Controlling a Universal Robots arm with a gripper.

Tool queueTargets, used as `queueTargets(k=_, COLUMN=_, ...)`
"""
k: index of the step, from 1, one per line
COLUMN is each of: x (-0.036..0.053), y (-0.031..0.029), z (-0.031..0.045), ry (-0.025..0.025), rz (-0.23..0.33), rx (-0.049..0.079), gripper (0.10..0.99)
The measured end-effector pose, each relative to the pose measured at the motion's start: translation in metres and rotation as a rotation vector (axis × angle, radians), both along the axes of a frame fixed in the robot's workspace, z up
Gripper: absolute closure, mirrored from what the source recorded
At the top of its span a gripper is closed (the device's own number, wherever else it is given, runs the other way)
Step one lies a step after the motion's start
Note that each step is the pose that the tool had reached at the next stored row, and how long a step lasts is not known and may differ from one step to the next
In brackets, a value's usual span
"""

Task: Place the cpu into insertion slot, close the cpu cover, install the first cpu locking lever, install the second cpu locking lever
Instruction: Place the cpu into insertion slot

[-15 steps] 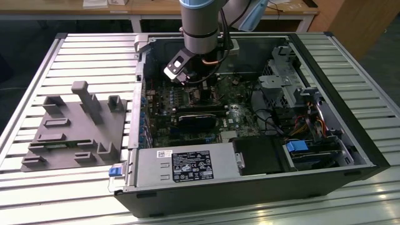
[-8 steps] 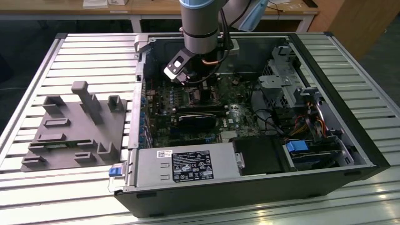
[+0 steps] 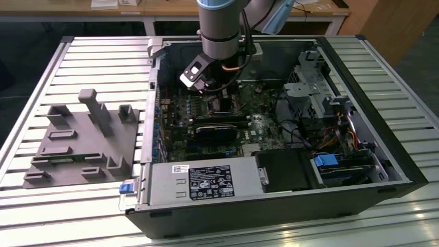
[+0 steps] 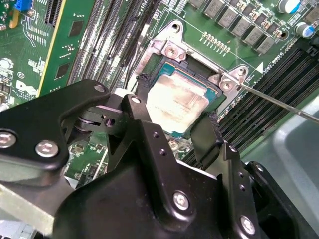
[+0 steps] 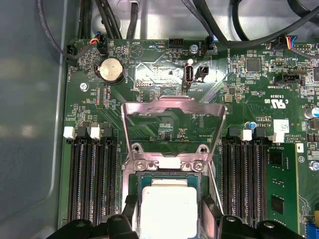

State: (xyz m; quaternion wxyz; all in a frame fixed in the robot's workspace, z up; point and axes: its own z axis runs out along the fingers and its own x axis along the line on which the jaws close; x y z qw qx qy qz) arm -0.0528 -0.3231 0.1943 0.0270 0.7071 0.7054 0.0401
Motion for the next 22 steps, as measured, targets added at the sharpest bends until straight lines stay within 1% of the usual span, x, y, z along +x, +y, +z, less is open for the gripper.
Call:
queueTargets(k=3, x=0.0, y=0.0, z=0.0035, ry=0.0, rz=0.0, rx=0.0, gripper=0.478)
queueTargets(k=11, x=0.0, y=0.0, z=0.0194, ry=0.0, rz=0.0, rx=0.0, gripper=0.478)
queueTargets(k=13, x=0.0, y=0.0, z=0.0206, ry=0.0, rz=0.0, rx=0.0, gripper=0.478)
queueTargets(k=20, x=0.0, y=0.0, z=0.0209, ry=-0.0001, rz=0.0, rx=0.0, gripper=0.478)
queueTargets(k=22, x=0.0, y=0.0, z=0.021, ry=0.0, rz=0.0, rx=0.0, gripper=0.49)
